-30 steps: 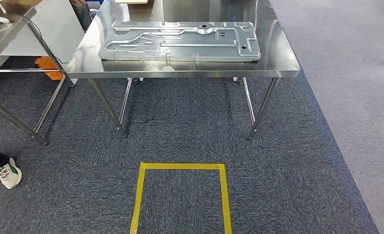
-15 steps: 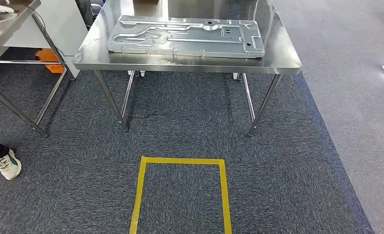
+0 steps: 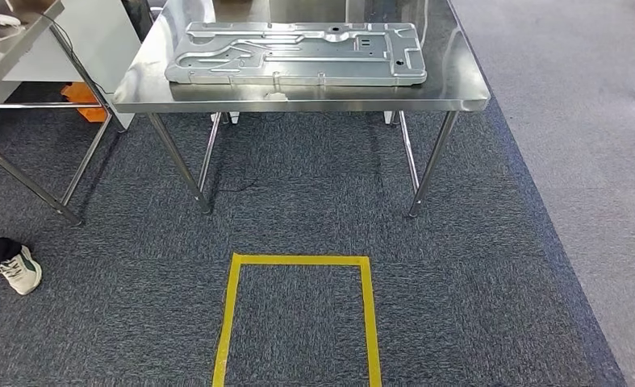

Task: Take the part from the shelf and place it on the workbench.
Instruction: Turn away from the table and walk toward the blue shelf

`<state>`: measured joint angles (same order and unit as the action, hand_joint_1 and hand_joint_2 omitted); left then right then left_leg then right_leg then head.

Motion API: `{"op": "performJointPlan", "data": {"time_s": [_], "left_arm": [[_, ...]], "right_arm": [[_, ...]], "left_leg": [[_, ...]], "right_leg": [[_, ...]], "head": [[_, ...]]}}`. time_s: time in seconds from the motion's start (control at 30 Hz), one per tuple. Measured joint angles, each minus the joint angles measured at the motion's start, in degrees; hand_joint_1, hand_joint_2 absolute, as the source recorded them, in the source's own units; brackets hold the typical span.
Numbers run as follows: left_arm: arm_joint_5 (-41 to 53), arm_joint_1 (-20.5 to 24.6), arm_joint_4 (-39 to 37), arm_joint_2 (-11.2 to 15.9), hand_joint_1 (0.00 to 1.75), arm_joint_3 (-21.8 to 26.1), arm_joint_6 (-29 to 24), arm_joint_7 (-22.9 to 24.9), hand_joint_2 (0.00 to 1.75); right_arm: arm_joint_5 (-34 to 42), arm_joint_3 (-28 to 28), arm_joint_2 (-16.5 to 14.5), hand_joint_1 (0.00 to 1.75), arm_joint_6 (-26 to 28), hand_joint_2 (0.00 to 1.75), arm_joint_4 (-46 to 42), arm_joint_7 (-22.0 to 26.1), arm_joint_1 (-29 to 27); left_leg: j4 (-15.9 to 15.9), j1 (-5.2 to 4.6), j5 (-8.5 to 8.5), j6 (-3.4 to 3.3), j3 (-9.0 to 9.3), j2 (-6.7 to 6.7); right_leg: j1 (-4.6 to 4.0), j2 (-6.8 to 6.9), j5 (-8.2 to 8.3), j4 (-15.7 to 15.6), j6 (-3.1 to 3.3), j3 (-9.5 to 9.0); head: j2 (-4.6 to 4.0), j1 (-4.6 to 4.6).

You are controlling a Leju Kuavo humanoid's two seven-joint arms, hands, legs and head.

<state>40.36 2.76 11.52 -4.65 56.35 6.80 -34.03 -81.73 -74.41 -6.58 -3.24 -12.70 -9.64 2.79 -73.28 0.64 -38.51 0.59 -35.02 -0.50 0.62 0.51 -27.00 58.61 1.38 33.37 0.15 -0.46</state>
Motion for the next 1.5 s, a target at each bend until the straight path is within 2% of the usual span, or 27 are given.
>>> {"op": "performJointPlan", "data": {"time_s": [0.03,0.1,0.17,0.27,0.3,0.37,0.43,0.47,0.53,0.6,0.67,0.77,0.8,0.87,0.93,0.97,1.0,1.03,1.1,1.17,1.2,1.23,1.3,1.37,1.43,1.47,1.5], "left_arm": [[0.12,-0.04,0.0,0.01,0.0,0.0,-0.01,-0.01,0.0],[0.36,0.03,0.0,0.09,0.0,0.0,-0.02,-0.03,0.0],[0.55,0.17,0.0,0.18,0.0,-0.01,-0.01,-0.1,0.0],[0.62,0.02,0.0,0.22,0.0,-0.02,-0.01,-0.16,0.0],[0.63,-0.01,0.0,0.22,0.0,-0.02,-0.01,-0.16,0.0],[0.64,0.12,0.0,0.21,0.0,-0.02,0.03,-0.25,0.0],[0.64,0.18,0.0,0.22,0.0,-0.01,0.1,-0.36,0.0],[0.64,0.17,0.0,0.22,0.0,-0.01,0.13,-0.39,0.0],[0.64,0.16,0.0,0.22,0.0,-0.01,0.14,-0.42,0.0],[0.64,0.19,0.0,0.2,0.0,-0.02,0.15,-0.42,0.0],[0.64,0.2,-0.01,0.18,0.0,-0.02,0.15,-0.44,0.0],[0.64,0.24,-0.01,0.17,0.0,-0.02,0.15,-0.49,0.0],[0.64,0.19,-0.01,0.17,0.0,-0.02,0.15,-0.49,0.0],[0.65,0.02,-0.02,0.17,0.0,-0.02,0.16,-0.49,0.0],[0.66,-0.03,-0.02,0.17,0.0,-0.02,0.17,-0.49,0.0],[0.66,-0.02,-0.02,0.17,0.0,-0.02,0.17,-0.49,0.0],[0.66,-0.02,-0.02,0.17,0.0,-0.02,0.17,-0.49,0.0],[0.65,-0.01,-0.02,0.17,0.0,-0.02,0.17,-0.49,0.0],[0.65,0.08,-0.02,0.17,0.0,-0.02,0.16,-0.49,0.0],[0.66,0.37,-0.01,0.18,0.0,-0.02,0.07,-0.49,0.0],[0.67,0.51,0.0,0.18,0.0,-0.03,0.0,-0.5,0.0],[0.69,0.58,0.0,0.17,0.0,-0.04,-0.07,-0.5,0.0],[0.75,0.48,-0.01,0.14,0.0,-0.06,-0.16,-0.5,0.0],[0.78,0.4,-0.02,0.09,0.0,-0.05,-0.19,-0.49,0.0],[0.77,0.36,-0.02,0.07,0.0,-0.04,-0.2,-0.49,0.0],[0.77,0.32,-0.02,0.06,0.0,-0.04,-0.2,-0.49,0.0],[0.77,0.29,-0.02,0.06,0.0,-0.04,-0.2,-0.49,0.0]], "right_arm": [[-0.13,0.01,0.02,0.0,0.01,0.0,0.0,-0.03,-0.01],[-0.43,0.01,0.02,0.0,0.0,0.0,0.0,-0.03,-0.01],[-0.78,0.04,0.02,0.0,0.0,0.0,0.0,-0.02,0.01],[-1.05,0.09,0.07,0.0,0.02,0.0,0.0,-0.02,-0.05],[-1.1,0.1,0.12,0.0,0.05,0.0,0.0,-0.01,-0.09],[-1.29,0.12,0.22,0.0,0.09,0.0,0.01,0.05,-0.13],[-1.53,0.15,0.22,0.0,0.1,0.0,0.02,0.13,-0.14],[-1.63,0.15,0.22,0.0,0.09,0.0,0.02,0.16,-0.15],[-1.72,0.16,0.24,0.0,0.1,0.0,0.01,0.17,-0.13],[-1.73,0.2,0.28,0.0,0.13,0.0,0.0,0.17,-0.03],[-1.74,0.25,0.32,0.0,0.21,0.0,0.01,0.18,0.1],[-1.74,0.28,0.3,0.0,0.28,0.0,0.02,0.26,0.15],[-1.74,0.28,0.28,0.0,0.28,0.0,0.02,0.28,0.17],[-1.74,0.32,0.25,0.0,0.29,0.0,0.02,0.27,0.23],[-1.74,0.36,0.24,0.0,0.3,0.0,0.02,0.26,0.26],[-1.74,0.38,0.25,0.0,0.3,0.0,0.01,0.26,0.23],[-1.74,0.39,0.25,0.0,0.31,0.0,0.01,0.26,0.21],[-1.74,0.4,0.26,0.0,0.31,0.0,0.0,0.26,0.19],[-1.75,0.43,0.25,0.0,0.31,0.0,0.0,0.26,0.23],[-1.78,0.5,0.18,0.0,0.31,0.0,0.01,0.22,0.29],[-1.81,0.53,0.15,0.0,0.31,0.0,0.02,0.2,0.31],[-1.84,0.55,0.11,0.0,0.31,0.0,0.02,0.17,0.28],[-1.87,0.55,0.13,0.0,0.32,0.0,0.02,0.14,0.16],[-1.87,0.55,0.16,0.0,0.33,0.0,0.02,0.1,0.05],[-1.87,0.55,0.16,0.0,0.32,0.0,0.02,0.07,-0.03],[-1.87,0.55,0.15,0.0,0.32,0.0,0.02,0.06,-0.08],[-1.87,0.55,0.15,0.0,0.32,0.0,0.02,0.07,-0.11]], "left_leg": [[2.07,0.0,1.3,-0.11,1.46,0.0],[10.41,-0.09,4.49,-0.58,6.32,0.05],[16.05,-0.36,6.05,-1.21,9.06,0.12],[16.88,-0.53,7.13,-2.17,8.61,0.09],[17.07,-0.42,7.8,-2.5,8.24,0.0],[17.42,-0.14,9.3,-3.24,6.92,-0.25],[17.23,-0.25,10.5,-3.66,5.23,-0.37],[17.04,-0.29,11.05,-3.65,4.37,-0.41],[16.45,-0.31,11.99,-3.48,2.61,-0.46],[15.66,-0.27,12.68,-3.11,1.07,-0.43],[14.94,-0.37,13.29,-2.53,0.14,-0.36],[14.9,-0.43,14.48,-1.5,-0.32,-0.27],[14.66,-0.35,14.09,-1.14,-0.63,-0.19],[11.78,-0.22,10.21,-0.48,-1.94,-0.03],[4.9,-0.1,4.23,-0.06,-3.76,0.0],[1.43,-0.06,2.6,0.07,-4.27,0.0],[-0.97,-0.04,2.41,0.13,-4.17,0.0],[-1.42,-0.03,3.62,0.1,-3.1,0.0],[3.49,-0.02,6.71,-0.24,2.0,0.05],[12.84,-0.22,6.68,-0.79,9.27,0.17],[16.23,-0.36,5.9,-1.07,11.58,0.23],[18.23,-0.54,5.4,-1.36,12.74,0.26],[18.81,-0.53,6.08,-2.09,11.94,0.07],[18.99,-0.35,7.61,-3.0,10.44,-0.23],[18.89,-0.41,9.11,-3.52,8.5,-0.37],[18.72,-0.52,9.83,-3.56,7.49,-0.4],[18.46,-0.62,10.53,-3.55,6.41,-0.45]], "right_leg": [[-0.01,-0.02,0.19,0.28,-0.08,0.48],[-0.08,-0.08,0.64,0.73,-0.41,1.22],[-0.19,-0.1,1.25,0.95,-1.05,1.71],[-0.1,-0.1,2.34,0.74,-2.15,2.03],[-0.05,-0.2,1.83,1.02,-2.45,2.28],[0.07,-0.39,-2.39,4.36,-2.91,3.51],[0.19,-0.43,-8.0,11.12,-3.27,5.1],[0.23,-0.43,-9.27,14.0,-3.43,5.39],[0.3,-0.42,-8.07,14.68,-3.62,3.41],[0.37,-0.43,-5.42,7.8,-3.5,-2.24],[0.14,-0.53,-5.18,0.41,-2.93,-7.05],[-0.16,-0.56,-5.04,-1.8,-1.64,-7.61],[-0.07,-0.43,-4.47,-1.87,-1.11,-7.14],[0.17,-0.17,-3.03,-2.11,-0.13,-5.75],[0.08,-0.04,-1.6,-1.99,0.24,-3.85],[0.03,-0.02,-0.9,-1.83,0.23,-2.81],[-0.01,0.0,-0.23,-1.6,0.17,-1.73],[-0.03,0.01,0.38,-1.32,0.08,-0.64],[-0.03,0.0,1.5,-0.64,-0.21,1.33],[-0.18,-0.03,2.39,0.08,-0.71,2.53],[-0.22,0.02,2.88,0.28,-1.03,2.81],[-0.22,0.07,3.43,0.29,-1.39,2.99],[-0.12,0.05,4.1,0.2,-2.14,3.41],[0.01,-0.18,0.67,2.38,-2.66,4.38],[0.18,-0.28,-5.73,8.49,-2.97,5.71],[0.2,-0.28,-7.7,12.01,-3.12,6.14],[0.19,-0.28,-8.16,14.71,-3.2,6.14]], "head": [[0.0,0.0],[0.0,0.0],[0.0,0.01],[0.0,0.01],[0.0,0.02],[0.0,0.04],[0.0,0.04],[0.0,0.04],[0.0,0.03],[0.0,0.03],[0.0,0.02],[0.0,0.02],[0.0,0.02],[0.0,0.02],[0.0,0.01],[0.0,0.01],[0.0,0.01],[0.0,0.0],[0.0,-0.01],[0.0,0.0],[0.0,0.01],[0.0,0.01],[0.0,0.02],[0.0,0.03],[0.0,0.03],[0.0,0.03],[0.0,0.03]]}}
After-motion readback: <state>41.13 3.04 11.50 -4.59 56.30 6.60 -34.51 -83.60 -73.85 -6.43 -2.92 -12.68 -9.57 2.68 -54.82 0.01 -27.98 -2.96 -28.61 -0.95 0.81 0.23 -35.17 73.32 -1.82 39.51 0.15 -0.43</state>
